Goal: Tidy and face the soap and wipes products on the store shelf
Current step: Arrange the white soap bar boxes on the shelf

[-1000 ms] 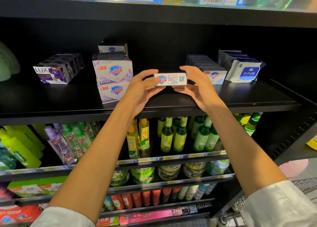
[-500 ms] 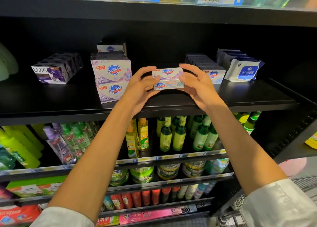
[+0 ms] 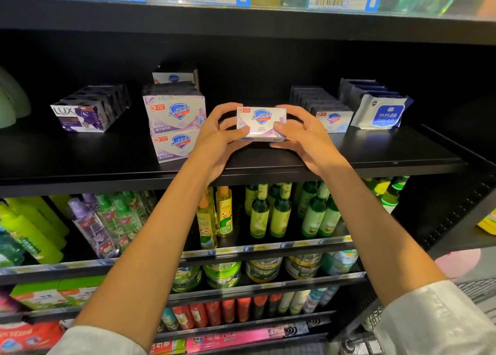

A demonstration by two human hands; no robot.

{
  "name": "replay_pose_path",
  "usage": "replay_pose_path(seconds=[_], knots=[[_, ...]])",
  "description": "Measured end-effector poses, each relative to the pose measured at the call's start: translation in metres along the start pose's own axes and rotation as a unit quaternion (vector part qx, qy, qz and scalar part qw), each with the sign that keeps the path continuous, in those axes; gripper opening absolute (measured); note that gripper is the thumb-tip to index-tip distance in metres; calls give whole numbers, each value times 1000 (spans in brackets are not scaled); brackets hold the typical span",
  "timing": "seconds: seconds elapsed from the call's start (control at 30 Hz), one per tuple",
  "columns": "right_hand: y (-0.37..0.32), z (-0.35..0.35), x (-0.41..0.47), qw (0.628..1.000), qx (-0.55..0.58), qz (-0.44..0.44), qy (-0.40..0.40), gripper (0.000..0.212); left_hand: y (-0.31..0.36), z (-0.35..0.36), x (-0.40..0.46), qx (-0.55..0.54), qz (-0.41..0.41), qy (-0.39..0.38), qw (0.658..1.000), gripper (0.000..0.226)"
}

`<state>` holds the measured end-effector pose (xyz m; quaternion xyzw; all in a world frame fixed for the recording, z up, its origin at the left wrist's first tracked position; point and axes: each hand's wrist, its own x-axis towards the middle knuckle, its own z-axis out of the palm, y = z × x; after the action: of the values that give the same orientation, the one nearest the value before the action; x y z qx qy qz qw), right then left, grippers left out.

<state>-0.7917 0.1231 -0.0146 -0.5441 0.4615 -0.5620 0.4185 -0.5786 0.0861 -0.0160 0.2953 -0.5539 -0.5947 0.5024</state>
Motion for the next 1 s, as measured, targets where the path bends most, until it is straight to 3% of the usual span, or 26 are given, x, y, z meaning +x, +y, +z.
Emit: replay_pose_path(seconds=[0.17,0.27,0.4,0.5,0.67,0.77,0.9,1.0], knots=[[0,-3,2,1000,-2,0,15,45,0,2,-2,52,16,-7,999,55],[3,-6,3,1000,-12,-2,21,45,2,5,-6,163,19,25,986,63],[6,-6,7,998,-48,-3,36,47,-1,0,-26,384,89,44,918,67],[8,-4,12,995,-94,-6,43,47,-6,-9,-43,485,120,-19,866,50],[6,3,25,981,-192,-1,41,50,-8,-16,-49,628,143,-124,755,64],[7,6,42,973,-223,13,53,53,-6,-24,-45,635,148,-162,741,56],[6,4,67,962,-264,15,69,28,-2,-33,-39,639,136,-183,735,59],[11,5,88,962,-263,12,75,40,-3,-37,-36,635,118,-173,744,62]])
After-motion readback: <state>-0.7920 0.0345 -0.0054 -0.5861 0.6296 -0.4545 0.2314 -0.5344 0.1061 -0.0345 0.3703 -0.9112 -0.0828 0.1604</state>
